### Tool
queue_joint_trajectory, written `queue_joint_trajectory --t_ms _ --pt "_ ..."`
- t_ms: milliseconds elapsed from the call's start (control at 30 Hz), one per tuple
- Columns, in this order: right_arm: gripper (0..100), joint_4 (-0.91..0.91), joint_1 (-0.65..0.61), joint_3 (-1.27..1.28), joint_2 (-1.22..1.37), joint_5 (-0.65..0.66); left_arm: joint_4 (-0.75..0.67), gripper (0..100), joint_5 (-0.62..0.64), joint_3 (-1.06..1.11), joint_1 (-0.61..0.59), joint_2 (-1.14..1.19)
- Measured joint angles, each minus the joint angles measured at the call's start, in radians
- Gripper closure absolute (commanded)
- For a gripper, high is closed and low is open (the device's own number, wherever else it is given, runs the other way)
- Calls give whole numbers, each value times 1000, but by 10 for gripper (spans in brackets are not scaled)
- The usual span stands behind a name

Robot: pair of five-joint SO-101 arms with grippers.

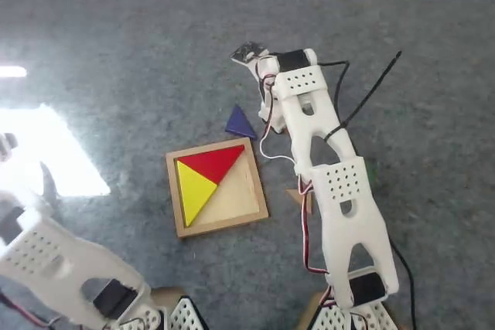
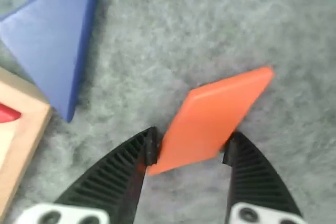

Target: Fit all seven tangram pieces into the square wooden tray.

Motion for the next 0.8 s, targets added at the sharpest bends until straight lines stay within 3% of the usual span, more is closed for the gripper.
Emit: queue_joint_trajectory --t_ms 367,600,667,800 --pt "772 11 5 -126 29 9 0 684 0 0 0 0" --pt "774 -17 3 -138 106 115 0 684 0 0 0 0" --pt "814 -17 3 -138 106 120 0 684 0 0 0 0" --pt "995 -25 12 -146 107 124 0 684 0 0 0 0"
